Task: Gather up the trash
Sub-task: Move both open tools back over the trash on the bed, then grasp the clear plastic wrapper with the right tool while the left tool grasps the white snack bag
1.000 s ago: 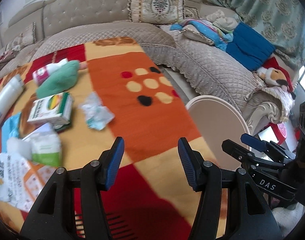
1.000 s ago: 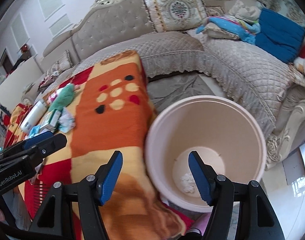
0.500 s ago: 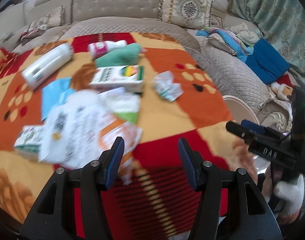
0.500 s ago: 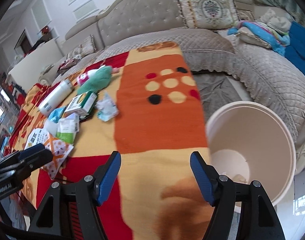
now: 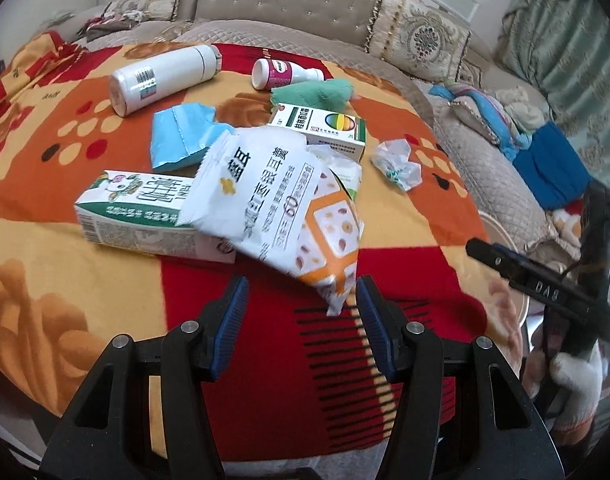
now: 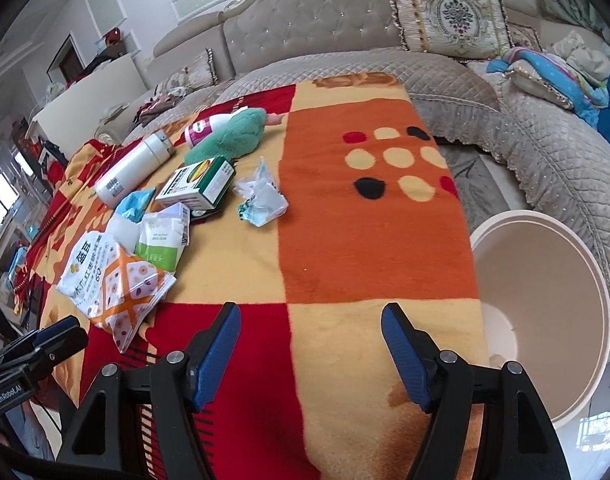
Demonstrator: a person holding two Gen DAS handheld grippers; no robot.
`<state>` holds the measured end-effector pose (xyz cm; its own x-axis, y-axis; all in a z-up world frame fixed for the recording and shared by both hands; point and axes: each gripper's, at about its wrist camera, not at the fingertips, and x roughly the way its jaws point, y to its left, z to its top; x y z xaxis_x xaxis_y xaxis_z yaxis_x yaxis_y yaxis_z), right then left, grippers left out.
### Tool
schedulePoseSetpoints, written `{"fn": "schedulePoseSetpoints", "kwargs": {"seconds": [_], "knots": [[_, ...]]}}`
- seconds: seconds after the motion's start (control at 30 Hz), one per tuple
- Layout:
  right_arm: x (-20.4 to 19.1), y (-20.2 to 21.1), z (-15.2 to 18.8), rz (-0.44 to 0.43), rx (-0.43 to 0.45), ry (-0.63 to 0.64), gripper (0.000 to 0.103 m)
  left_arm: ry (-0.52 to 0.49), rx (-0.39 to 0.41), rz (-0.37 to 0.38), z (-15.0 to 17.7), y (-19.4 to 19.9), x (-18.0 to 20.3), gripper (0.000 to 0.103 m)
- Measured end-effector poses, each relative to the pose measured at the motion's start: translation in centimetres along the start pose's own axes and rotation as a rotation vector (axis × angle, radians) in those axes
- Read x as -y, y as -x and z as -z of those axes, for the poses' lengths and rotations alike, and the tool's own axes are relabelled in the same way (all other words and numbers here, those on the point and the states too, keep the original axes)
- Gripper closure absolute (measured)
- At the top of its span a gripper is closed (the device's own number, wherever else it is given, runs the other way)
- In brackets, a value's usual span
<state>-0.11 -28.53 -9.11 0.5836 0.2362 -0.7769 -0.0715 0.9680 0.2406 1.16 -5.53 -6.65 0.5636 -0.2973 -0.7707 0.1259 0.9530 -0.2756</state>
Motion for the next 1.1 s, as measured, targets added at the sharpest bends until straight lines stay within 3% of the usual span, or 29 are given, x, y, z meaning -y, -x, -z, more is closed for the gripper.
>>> {"fn": "schedulePoseSetpoints", "kwargs": {"seconds": [0.23,0.43,0.7,0.77,0.83,0.9,1.0,1.1], "knots": [[-0.5,-1.1,-0.8,-0.003,-0.006,0.018,0.03,0.076,0.037,-0.028,-1.6,-2.1,0.3,0.049],[-0.9,-3.5,-3.5,-0.025,-0.01,0.029,0.03,0.136,0.039,-0.027,-3.0,-3.5,-0.2,0.049],[-3.2,-8.1,-7.3,-0.016,-0.031,0.088,0.03,0.101,0.026,-0.035,-4.2,-4.0,0.2,0.05],[-3.5,-9.1,-7.7,0.003,-0.034,0.092,0.039,0.088,0.021,-0.038,-4.3,-4.1,0.3,0.055],[-3.5,-9.9,-7.8,-0.012,-0.045,0.084,0.06,0.086,0.03,-0.038,-4.3,-3.9,0.3,0.063],[-3.4,-9.6,-7.6,-0.02,-0.029,0.08,0.066,0.08,0.047,-0.039,-4.3,-3.5,0.1,0.081],[-2.9,-8.6,-7.1,-0.041,-0.024,0.073,0.074,0.061,0.035,-0.031,-4.3,-3.2,0.1,0.087],[-2.7,-7.0,-6.5,-0.063,-0.004,0.067,0.074,0.057,0.027,-0.014,-4.2,-2.8,0.1,0.09]]}}
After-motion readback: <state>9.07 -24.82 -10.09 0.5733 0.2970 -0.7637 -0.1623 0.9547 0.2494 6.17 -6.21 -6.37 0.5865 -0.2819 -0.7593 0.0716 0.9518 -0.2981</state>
